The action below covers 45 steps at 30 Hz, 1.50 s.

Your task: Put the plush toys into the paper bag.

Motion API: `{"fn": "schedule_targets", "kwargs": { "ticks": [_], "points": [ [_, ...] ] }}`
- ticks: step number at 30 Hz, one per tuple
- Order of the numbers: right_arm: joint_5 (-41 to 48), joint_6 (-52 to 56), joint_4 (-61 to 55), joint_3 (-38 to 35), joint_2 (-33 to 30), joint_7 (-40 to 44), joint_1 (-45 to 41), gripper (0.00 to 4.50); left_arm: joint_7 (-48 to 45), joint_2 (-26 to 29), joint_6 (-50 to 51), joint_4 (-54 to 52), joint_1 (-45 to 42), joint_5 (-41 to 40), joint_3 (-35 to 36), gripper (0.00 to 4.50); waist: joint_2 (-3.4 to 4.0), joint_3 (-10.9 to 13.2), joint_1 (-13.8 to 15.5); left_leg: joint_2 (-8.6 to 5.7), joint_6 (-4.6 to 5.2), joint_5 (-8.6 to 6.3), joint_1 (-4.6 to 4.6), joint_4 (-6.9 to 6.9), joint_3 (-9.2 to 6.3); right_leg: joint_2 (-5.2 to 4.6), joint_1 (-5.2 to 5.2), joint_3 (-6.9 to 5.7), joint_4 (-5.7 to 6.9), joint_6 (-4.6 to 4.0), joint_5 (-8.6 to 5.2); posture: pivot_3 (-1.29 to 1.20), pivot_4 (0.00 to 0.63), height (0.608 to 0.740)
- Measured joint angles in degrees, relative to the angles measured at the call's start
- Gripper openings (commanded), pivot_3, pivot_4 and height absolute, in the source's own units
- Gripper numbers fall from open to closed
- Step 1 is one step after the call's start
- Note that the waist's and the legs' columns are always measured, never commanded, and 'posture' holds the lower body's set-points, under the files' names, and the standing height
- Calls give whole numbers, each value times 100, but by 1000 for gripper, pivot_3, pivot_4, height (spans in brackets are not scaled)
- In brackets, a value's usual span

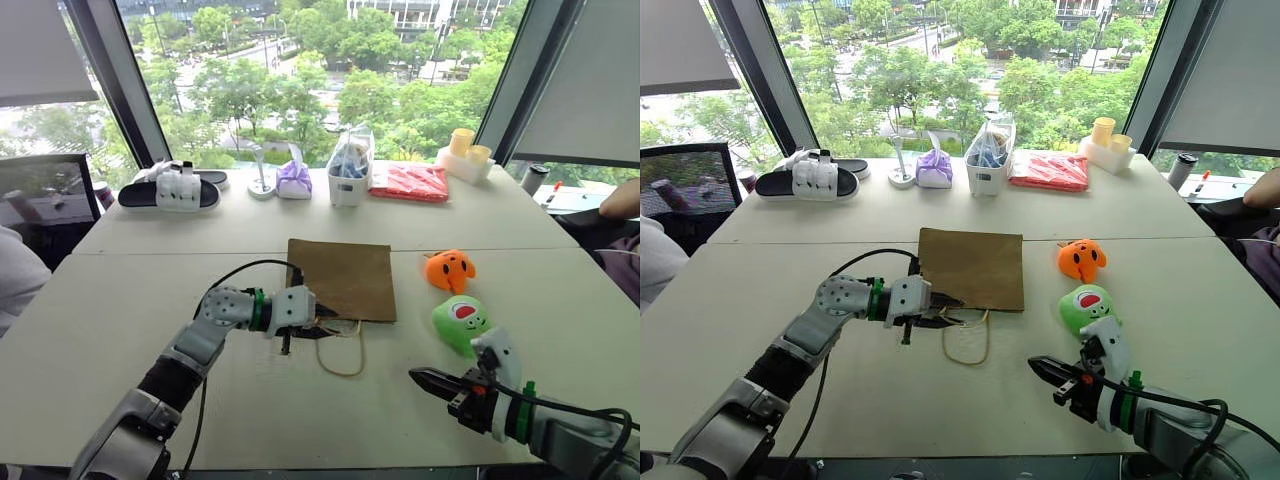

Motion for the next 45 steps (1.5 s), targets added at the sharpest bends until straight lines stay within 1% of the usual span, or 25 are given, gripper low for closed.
{"fn": "schedule_targets", "kwargs": {
  "ticks": [1,3,7,11,13,15,16,18,21,25,29,31,33,36,41,43,45],
  "points": [
    [-7,-1,0,58,3,-16,-34,0,-14,-51,-19,46,-11,-1,11,49,0,0,8,0,0,0,0,3,-1,1,0,0,0,0,0,0,150,740],
    [-17,-6,0,188,37,-55,-151,0,-20,-199,72,122,-28,-32,61,49,-1,0,16,0,0,0,-2,10,-3,1,3,0,1,4,2,0,150,740],
    [-108,-140,1,411,257,-207,-523,0,242,-528,834,163,-258,-367,389,49,-4,2,15,-2,0,0,-6,23,-12,5,8,0,1,18,10,0,150,740],
    [-592,-407,89,976,751,-613,-1248,0,846,-897,2416,-10,-763,-1123,1088,49,-9,5,-10,-1,0,1,-4,28,-37,17,11,0,5,21,11,0,150,740],
    [-998,-610,307,1385,1074,-871,-1675,0,1159,-1059,3176,-315,-981,-1515,1369,49,-7,4,-71,-1,-10,6,-2,26,-54,19,10,0,11,21,11,0,150,740],
    [-1471,-858,636,1727,1393,-1117,-2009,0,1472,-1215,3890,-676,-1014,-1904,1630,49,-5,2,-139,-2,-21,12,0,19,-64,20,10,0,14,22,11,0,150,740],
    [-1657,-955,779,1846,1478,-1189,-2100,0,1612,-1296,4174,-795,-1012,-2055,1709,49,-5,2,-146,-3,-43,25,-1,18,-67,20,7,0,16,21,11,0,150,740],
    [-1997,-1141,1072,2012,1616,-1290,-2255,0,1859,-1375,4619,-976,-998,-2242,1788,49,-5,2,-164,-4,-55,32,-3,17,-72,23,4,0,16,21,11,0,150,740],
    [-2443,-1430,1537,2141,1822,-1436,-2507,0,2058,-1421,5065,-1357,-885,-2417,1797,49,-5,2,-181,-4,-75,44,-3,10,-73,24,3,0,16,18,13,0,150,740],
    [-2743,-1693,1869,2133,1988,-1507,-2654,0,2154,-1462,5344,-1736,-701,-2542,1700,49,-3,1,-181,-3,-82,47,-2,9,-77,29,3,0,19,13,15,0,150,740],
    [-2711,-1632,1685,2129,1897,-1207,-2504,0,2266,-1444,5375,-1782,-608,-2546,1696,49,-3,1,-171,-2,-82,48,-3,9,-77,30,3,0,18,12,16,0,150,740],
    [-2590,-1462,1416,2117,1786,-1046,-2340,0,2348,-1455,5372,-1777,-603,-2545,1700,49,-3,1,-165,-3,-82,47,-4,10,-79,30,4,0,17,12,16,0,150,740],
    [-2285,-1160,933,2001,1548,-854,-2001,0,2445,-1486,5369,-1742,-603,-2547,1724,49,-3,1,-137,-3,-80,46,-6,10,-81,30,7,0,13,12,16,0,150,740],
    [-1908,-807,349,1735,1265,-659,-1634,0,2482,-1463,5363,-1613,-599,-2546,1796,49,-3,1,-135,-3,-50,29,-5,12,-81,32,9,1,13,12,16,0,150,740],
    [-1311,-672,44,1059,1362,-718,-1553,0,2300,-1409,5419,-1597,-456,-2566,1667,49,-1,0,-146,2,-49,29,1,13,-79,39,13,1,16,8,19,0,150,740],
    [-1303,-671,66,993,1360,-782,-1567,0,2287,-1426,5536,-1593,-387,-2616,1673,49,-1,0,-142,2,-49,29,-2,16,-79,40,11,1,16,7,19,0,150,740],
    [-1426,-696,243,1105,1369,-825,-1708,0,2313,-1482,5633,-1595,-395,-2722,1705,49,-1,0,-145,2,-49,29,-1,18,-79,40,12,1,16,7,19,0,150,740]
  ]
}}
